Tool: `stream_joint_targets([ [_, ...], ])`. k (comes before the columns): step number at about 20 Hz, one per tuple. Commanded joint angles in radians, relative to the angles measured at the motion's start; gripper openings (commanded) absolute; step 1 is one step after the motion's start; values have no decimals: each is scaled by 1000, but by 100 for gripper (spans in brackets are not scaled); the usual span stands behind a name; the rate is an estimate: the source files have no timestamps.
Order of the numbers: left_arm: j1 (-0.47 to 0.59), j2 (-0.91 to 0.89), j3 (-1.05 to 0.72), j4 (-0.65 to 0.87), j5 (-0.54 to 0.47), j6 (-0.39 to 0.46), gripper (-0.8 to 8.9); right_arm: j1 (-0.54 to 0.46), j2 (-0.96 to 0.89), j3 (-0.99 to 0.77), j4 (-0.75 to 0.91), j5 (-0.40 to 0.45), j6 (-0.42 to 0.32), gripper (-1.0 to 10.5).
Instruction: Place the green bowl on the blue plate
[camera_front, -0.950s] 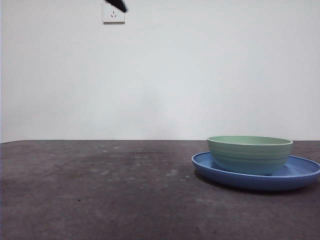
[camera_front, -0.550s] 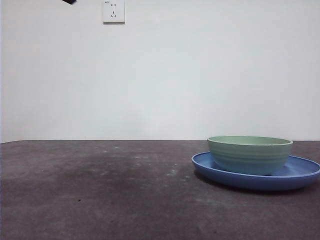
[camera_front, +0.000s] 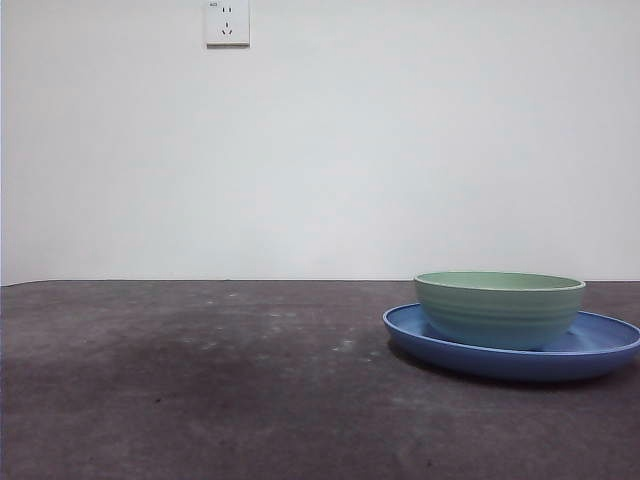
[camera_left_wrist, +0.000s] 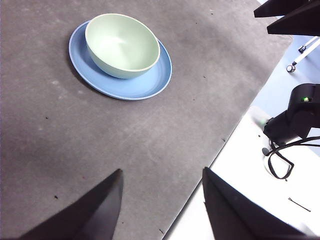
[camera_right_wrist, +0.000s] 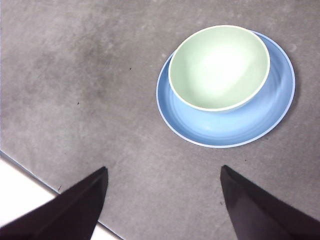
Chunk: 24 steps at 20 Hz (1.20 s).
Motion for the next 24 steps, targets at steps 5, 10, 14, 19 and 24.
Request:
stream_joint_targets([
  [5, -6, 6, 6, 13, 5, 15, 249, 4, 7, 21, 17, 134, 106, 362],
  [10, -6, 6, 6, 13, 5, 15, 249, -2, 41, 21, 60, 304, 159, 361],
  [14, -6, 6, 6, 13, 5, 16, 249, -37, 138, 20, 106, 311, 160, 361],
  [19, -6, 6, 6, 12, 5, 27, 249, -105, 312, 20, 217, 214, 160, 361],
  [24, -6, 6, 6, 11, 5, 30, 249, -155, 549, 20, 333, 172, 139, 344],
])
